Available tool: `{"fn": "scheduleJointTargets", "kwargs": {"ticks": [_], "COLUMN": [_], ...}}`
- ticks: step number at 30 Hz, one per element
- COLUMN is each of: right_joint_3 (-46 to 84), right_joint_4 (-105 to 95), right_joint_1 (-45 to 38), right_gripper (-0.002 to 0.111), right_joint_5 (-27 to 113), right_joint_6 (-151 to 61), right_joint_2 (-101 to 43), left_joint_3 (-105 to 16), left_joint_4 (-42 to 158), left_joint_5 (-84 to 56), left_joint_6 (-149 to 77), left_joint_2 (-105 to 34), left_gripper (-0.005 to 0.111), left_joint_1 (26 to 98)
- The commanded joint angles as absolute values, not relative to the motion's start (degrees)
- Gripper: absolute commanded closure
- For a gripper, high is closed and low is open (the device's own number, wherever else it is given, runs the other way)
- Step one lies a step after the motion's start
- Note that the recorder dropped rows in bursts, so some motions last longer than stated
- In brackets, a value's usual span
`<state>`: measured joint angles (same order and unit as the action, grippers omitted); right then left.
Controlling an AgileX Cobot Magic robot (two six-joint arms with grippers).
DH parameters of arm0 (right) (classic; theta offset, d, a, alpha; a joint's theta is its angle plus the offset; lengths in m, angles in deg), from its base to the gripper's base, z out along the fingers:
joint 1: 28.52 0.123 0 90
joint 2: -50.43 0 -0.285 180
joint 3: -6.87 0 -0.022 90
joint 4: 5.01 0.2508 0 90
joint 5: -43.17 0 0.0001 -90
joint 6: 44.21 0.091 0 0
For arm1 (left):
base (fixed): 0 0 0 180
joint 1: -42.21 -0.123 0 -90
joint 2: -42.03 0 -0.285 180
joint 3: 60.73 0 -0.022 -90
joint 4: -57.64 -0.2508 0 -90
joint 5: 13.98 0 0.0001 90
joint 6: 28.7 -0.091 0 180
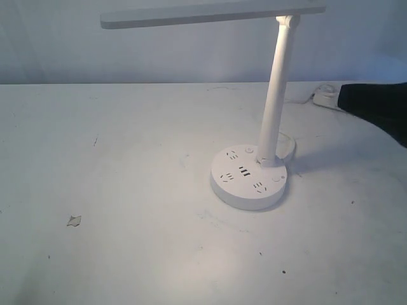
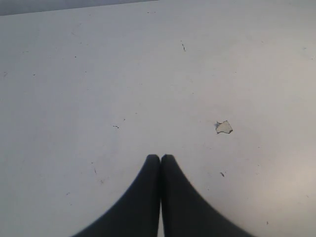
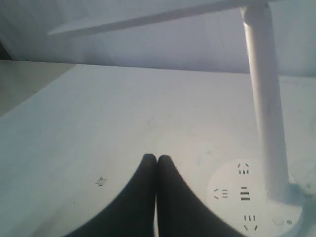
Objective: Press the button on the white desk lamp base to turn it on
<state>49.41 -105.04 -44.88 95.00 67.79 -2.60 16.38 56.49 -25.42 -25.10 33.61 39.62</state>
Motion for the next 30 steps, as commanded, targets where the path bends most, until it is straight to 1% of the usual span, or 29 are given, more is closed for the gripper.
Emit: {"fn": "scheduleJointTargets", "kwargs": {"ticks": [1, 5, 8, 14, 17, 19, 23, 28, 30], "right_joint_3": [49.1, 44.9, 43.3, 44.3, 45.8, 47.0, 50.2, 53.1, 53.5], "right_joint_4": [-105.0, -100.3, -99.0, -97.0, -102.4, -105.0, -105.0, -104.7, -97.0], "right_joint_1": [-45.2, -45.2, -45.2, -45.2, -45.2, -45.2, -46.1, -46.8, -46.8], "right_gripper": [0.108, 0.108, 0.108, 0.108, 0.108, 0.108, 0.108, 0.108, 0.108], "right_joint_5": [94.1, 86.9, 87.3, 86.6, 82.6, 81.8, 73.1, 67.0, 62.2], "right_joint_6": [68.4, 76.2, 76.2, 76.2, 76.2, 75.7, 75.2, 75.7, 75.7], "right_joint_2": [4.0, 13.4, 18.3, 31.6, 36.6, 37.9, 38.8, 38.8, 38.8], "left_joint_3": [16.5, 16.5, 16.5, 16.5, 16.5, 16.5, 16.5, 16.5, 16.5], "left_joint_4": [56.7, 56.7, 56.7, 56.7, 56.7, 56.7, 56.7, 56.7, 56.7], "left_joint_5": [-25.3, -25.3, -25.3, -25.3, -25.3, -25.3, -25.3, -25.3, -25.3], "left_joint_6": [-25.1, -25.1, -25.1, -25.1, -25.1, -25.1, -25.1, -25.1, -25.1], "left_joint_2": [33.6, 33.6, 33.6, 33.6, 33.6, 33.6, 33.6, 33.6, 33.6], "left_gripper": [0.107, 0.107, 0.107, 0.107, 0.107, 0.107, 0.107, 0.107, 0.107], "left_joint_1": [39.5, 39.5, 39.5, 39.5, 39.5, 39.5, 39.5, 39.5, 39.5]}}
